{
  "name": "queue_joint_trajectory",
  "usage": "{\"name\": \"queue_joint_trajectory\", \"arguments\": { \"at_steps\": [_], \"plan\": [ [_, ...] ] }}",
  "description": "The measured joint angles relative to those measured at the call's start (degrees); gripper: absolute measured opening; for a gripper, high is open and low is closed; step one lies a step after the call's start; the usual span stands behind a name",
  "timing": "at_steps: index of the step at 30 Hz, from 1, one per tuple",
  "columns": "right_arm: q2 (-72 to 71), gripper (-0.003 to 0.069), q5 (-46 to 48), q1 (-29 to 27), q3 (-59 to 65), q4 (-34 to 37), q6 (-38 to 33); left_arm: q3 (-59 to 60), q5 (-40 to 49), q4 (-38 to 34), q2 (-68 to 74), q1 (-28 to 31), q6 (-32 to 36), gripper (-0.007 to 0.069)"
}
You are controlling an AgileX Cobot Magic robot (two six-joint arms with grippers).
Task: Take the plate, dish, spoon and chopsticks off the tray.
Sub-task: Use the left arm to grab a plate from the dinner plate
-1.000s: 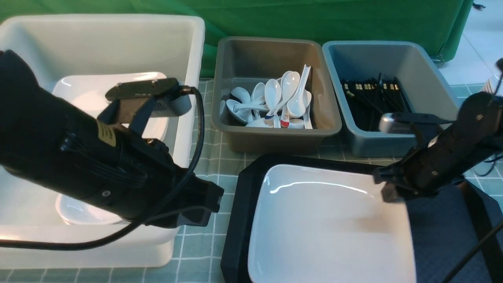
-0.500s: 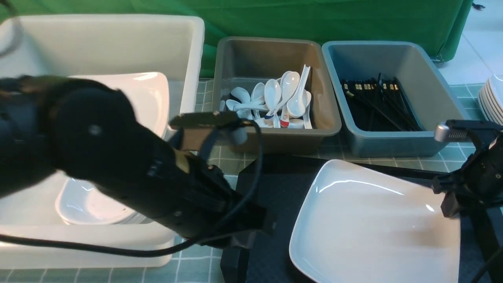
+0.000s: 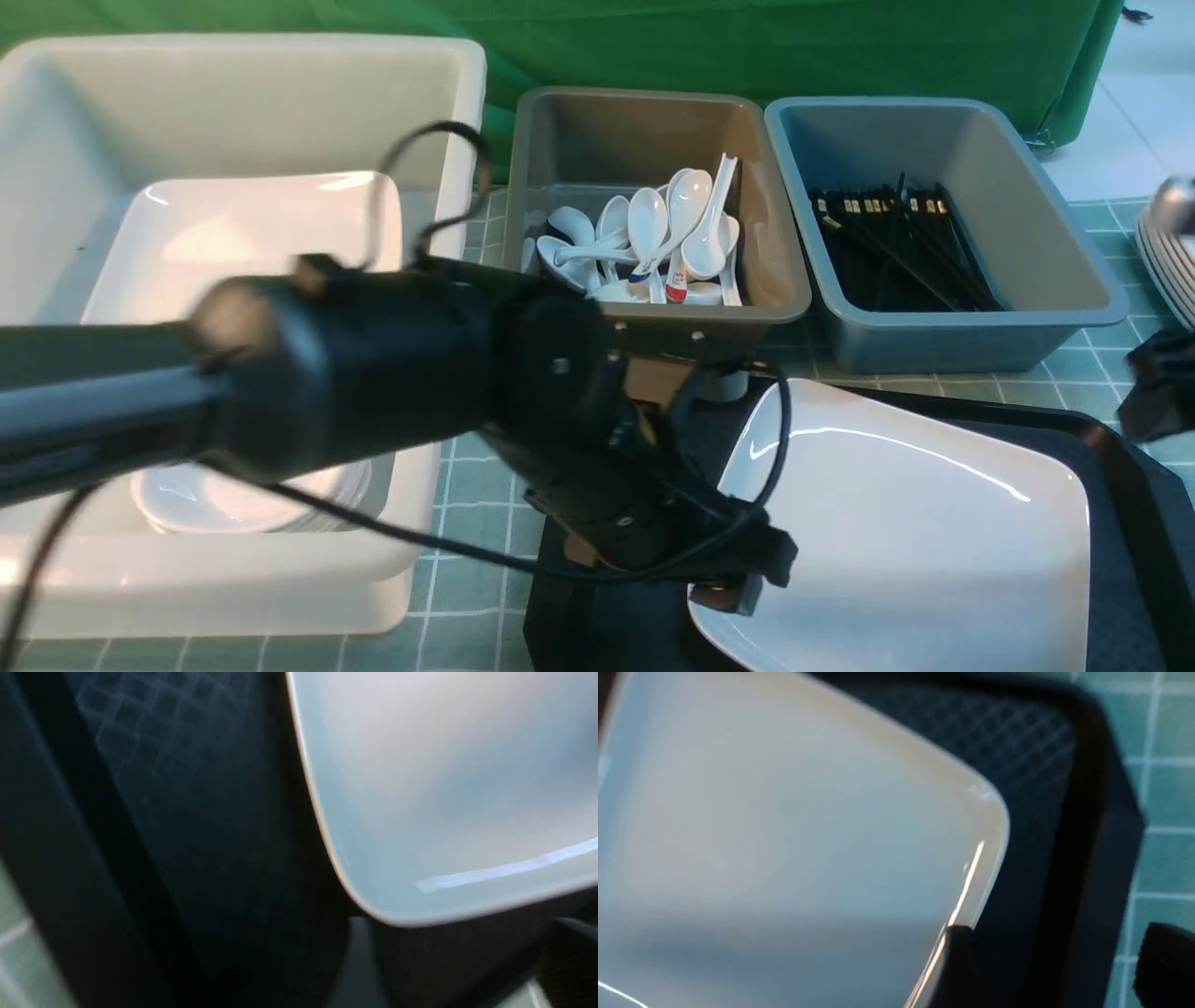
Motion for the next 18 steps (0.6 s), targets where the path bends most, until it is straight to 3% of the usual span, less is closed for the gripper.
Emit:
{"name": "queue_joint_trajectory", "arguments": {
  "at_steps": [4,8,14,16,18],
  "plan": [
    [-8.9,0.0496,-1.8,0.0,0.0,0.0,0.1,-3.1,0.6,0.0,5.8,0.0,-0.8,0.0599],
    [-13.8,0.0496,-2.1,0.0,0.0,-0.1,0.1,-3.5,-0.8,-0.1,9.4,0.0,-1.1,0.0578],
    [-16.3,0.0496,-1.9,0.0,0.0,-0.1,0.1,-4.3,-2.0,-2.6,11.1,0.1,-1.3,0.0469],
    [-16.2,0.0496,-1.9,0.0,0.0,-0.1,0.1,-4.3,-2.2,-4.0,11.4,0.1,-1.3,0.0411],
    [-16.2,0.0496,-1.9,0.0,0.0,-0.1,0.1,-4.3,-2.3,-5.7,11.7,0.1,-1.4,0.0296]
  ]
}}
